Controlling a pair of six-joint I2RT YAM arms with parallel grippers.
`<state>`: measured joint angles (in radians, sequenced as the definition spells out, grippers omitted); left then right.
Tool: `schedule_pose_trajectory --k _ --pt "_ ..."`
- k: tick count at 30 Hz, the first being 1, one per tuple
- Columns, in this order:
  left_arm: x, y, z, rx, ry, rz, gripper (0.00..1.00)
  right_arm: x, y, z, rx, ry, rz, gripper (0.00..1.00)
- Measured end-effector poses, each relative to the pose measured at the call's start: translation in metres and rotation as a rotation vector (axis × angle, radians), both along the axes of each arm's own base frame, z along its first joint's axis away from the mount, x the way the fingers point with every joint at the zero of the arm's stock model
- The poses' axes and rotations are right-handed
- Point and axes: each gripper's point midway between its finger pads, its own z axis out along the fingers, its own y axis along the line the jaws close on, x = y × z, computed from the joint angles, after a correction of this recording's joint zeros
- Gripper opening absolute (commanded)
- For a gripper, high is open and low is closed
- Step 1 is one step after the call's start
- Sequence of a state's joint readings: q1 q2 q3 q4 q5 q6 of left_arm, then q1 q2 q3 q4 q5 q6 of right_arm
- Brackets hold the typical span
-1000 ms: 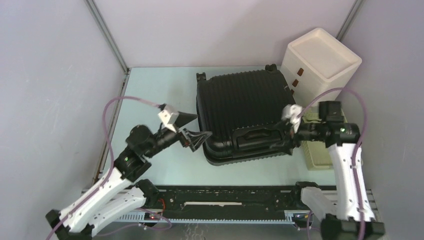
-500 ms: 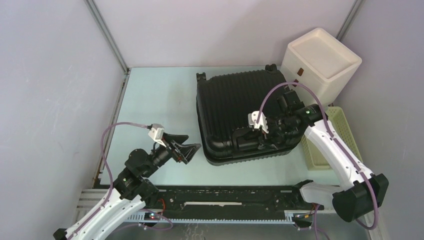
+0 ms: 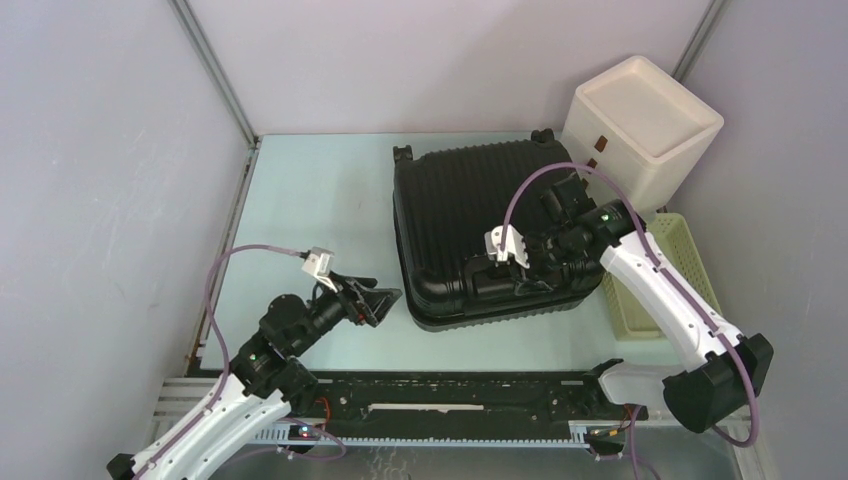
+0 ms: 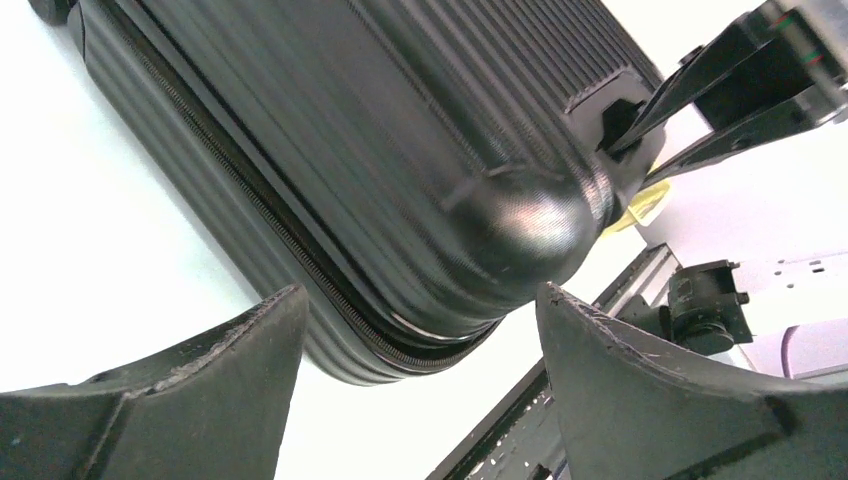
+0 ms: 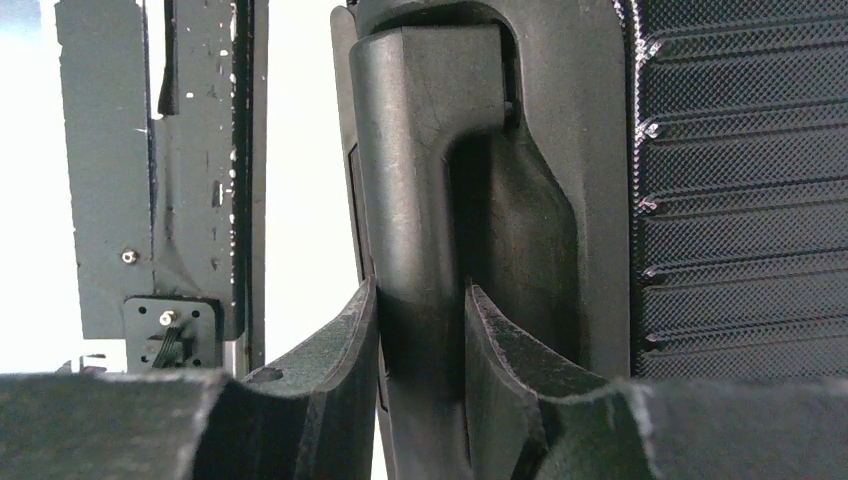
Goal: Open, take out, and arrange the luggage
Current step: Open the luggage at the center of the board.
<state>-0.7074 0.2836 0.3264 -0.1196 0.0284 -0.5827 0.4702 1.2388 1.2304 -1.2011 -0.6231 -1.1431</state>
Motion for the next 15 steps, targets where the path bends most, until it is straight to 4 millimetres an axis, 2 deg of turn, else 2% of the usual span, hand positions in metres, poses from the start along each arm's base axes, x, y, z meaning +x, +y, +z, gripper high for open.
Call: schedule_pose_trajectory --k 3,5,6,10,12,15 --pt "0.000 -0.001 -0.008 0.007 0.027 0.001 0.87 0.001 0.001 0.015 -0.002 0.002 -0.001 0.00" --pt "0.001 -0.001 -0.015 0.010 0.047 0.003 0.82 0.002 0.002 0.029 0.013 -0.005 -0.003 0.00" --pt "0.001 -0.002 -0.021 0.012 0.061 0.003 0.77 0.002 0.002 0.039 0.027 -0.012 -0.005 0.00" --pt "0.001 -0.003 -0.041 0.023 0.115 0.008 0.43 0.009 0.005 0.070 0.071 -0.044 -0.017 0.00" --pt "0.001 -0.003 -0.046 0.031 0.126 0.010 0.36 0.013 0.006 0.077 0.079 -0.044 -0.022 0.00" --pt "0.002 -0.003 -0.053 0.042 0.153 0.017 0.32 0.016 0.007 0.080 0.076 -0.022 -0.026 0.00"
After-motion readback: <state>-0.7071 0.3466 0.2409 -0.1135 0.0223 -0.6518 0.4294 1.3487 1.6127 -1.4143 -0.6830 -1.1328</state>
